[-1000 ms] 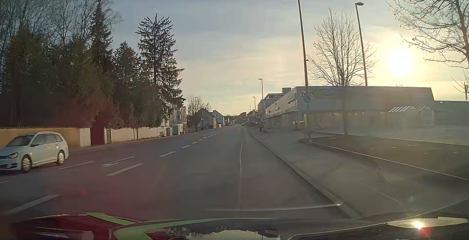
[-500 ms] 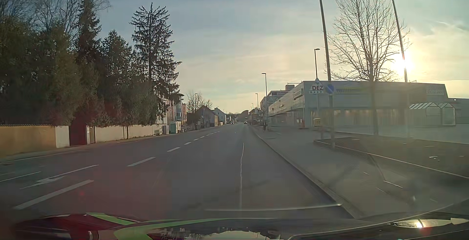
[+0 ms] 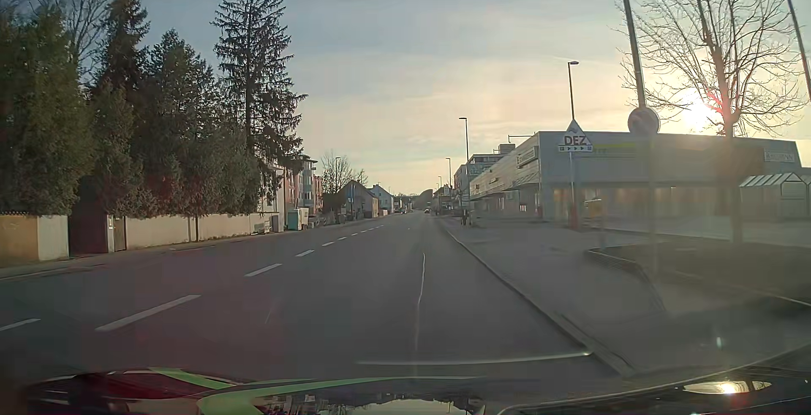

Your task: Follow the waypoints while adhering to traffic rules and regulations

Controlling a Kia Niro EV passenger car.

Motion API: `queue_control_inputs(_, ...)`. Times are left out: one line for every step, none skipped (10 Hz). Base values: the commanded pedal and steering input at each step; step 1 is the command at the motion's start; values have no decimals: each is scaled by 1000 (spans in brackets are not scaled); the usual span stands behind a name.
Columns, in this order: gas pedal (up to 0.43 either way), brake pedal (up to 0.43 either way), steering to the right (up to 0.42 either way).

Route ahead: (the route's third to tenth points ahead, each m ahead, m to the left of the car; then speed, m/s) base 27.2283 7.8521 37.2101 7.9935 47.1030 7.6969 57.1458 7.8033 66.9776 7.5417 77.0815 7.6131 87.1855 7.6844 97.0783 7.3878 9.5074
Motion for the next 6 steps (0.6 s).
queue_control_inputs(228,0,-5)
queue_control_inputs(228,0,-5)
queue_control_inputs(228,0,-4)
queue_control_inputs(228,0,-3)
queue_control_inputs(228,0,-2)
queue_control_inputs(228,0,-1)
